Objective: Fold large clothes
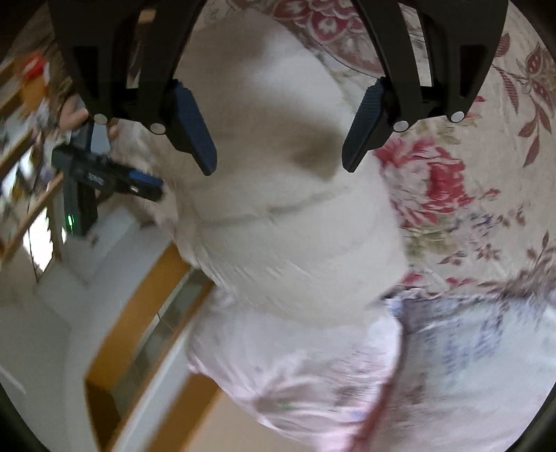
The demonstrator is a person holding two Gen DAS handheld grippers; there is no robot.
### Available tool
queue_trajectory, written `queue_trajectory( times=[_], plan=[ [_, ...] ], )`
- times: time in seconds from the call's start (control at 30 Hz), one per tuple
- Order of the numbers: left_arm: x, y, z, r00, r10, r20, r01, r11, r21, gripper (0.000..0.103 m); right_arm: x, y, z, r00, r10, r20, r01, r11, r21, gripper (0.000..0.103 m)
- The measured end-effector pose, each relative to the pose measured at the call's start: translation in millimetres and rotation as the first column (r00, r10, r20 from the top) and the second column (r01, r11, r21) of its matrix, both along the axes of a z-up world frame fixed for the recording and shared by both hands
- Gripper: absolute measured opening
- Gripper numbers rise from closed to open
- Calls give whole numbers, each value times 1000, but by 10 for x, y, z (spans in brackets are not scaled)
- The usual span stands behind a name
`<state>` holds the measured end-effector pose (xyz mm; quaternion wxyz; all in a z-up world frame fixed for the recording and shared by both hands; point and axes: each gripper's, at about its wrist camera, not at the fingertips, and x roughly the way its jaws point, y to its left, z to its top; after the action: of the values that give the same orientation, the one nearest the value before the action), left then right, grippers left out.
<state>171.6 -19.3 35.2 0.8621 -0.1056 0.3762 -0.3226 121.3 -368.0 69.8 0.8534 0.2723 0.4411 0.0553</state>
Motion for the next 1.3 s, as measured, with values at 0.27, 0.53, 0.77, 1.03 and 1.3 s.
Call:
queue_trajectory(
  times=[0.27,0.53,0.77,1.03,1.3],
  plan=[
    [480,259,-264,970,50,-239,-90,983,-158,77,418,-335,-318,987,6,-158,26,979,202,99],
    [656,129,-404,951,-8,-310,-58,977,-204,83,633,-253,-551,974,111,-196,-48,951,304,101],
    [757,37,-498,943,-32,-332,-36,980,-198,91,782,-99,-667,952,230,-203,-145,920,365,101],
    [904,66,-710,908,-68,-414,-63,954,-295,92,928,79,-705,932,327,-154,-235,873,428,101],
    [852,174,-673,912,-84,-403,-82,922,-378,67,948,238,-757,933,347,-101,-240,805,542,57]
  ],
)
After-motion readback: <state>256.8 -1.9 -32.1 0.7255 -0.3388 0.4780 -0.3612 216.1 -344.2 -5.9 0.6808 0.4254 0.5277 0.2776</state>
